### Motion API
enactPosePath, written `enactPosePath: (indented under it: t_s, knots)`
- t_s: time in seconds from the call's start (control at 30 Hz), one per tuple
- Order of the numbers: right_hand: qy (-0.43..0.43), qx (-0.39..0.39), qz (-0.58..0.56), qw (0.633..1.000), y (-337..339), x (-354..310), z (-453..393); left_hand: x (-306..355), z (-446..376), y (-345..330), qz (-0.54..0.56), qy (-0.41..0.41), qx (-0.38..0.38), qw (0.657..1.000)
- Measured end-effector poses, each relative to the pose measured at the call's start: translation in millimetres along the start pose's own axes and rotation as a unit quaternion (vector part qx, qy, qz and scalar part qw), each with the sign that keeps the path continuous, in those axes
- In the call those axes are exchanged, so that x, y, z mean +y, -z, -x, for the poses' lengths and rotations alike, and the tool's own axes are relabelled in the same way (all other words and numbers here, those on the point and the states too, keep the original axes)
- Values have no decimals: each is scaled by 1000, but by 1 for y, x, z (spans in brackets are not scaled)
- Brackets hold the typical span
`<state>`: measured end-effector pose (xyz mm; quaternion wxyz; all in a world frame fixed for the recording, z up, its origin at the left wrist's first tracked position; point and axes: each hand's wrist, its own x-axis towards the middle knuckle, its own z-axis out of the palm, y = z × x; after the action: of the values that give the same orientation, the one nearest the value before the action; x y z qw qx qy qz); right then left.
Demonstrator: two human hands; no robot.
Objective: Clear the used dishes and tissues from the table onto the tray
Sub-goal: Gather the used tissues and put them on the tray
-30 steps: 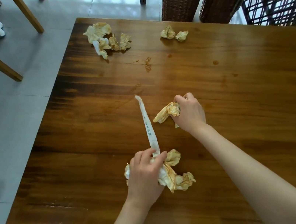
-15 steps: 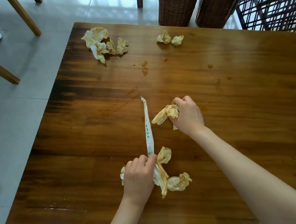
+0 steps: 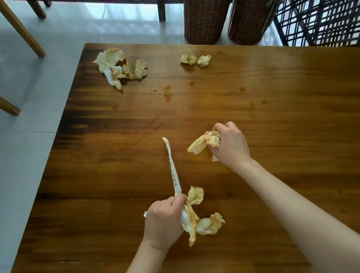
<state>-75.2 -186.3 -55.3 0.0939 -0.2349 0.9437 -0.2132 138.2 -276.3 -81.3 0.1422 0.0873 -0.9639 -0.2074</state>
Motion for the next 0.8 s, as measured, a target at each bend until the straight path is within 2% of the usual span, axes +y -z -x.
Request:
enactPosePath:
  t_s: [0.17, 0.3, 0.5, 0.8]
  knots:
    - [4, -1, 5, 1000, 0, -4, 3, 12, 0, -7, 17, -49, -61, 997]
    - [6, -6, 11, 1000, -4, -7, 7, 18, 10, -14, -33, -33, -105, 993]
    - [5, -14, 20, 1000, -6, -7, 11, 21, 15, -19, -72, -6, -104, 992]
    - [-1, -8, 12, 1000, 5, 0, 10, 20, 11, -22, -23, -25, -62, 998]
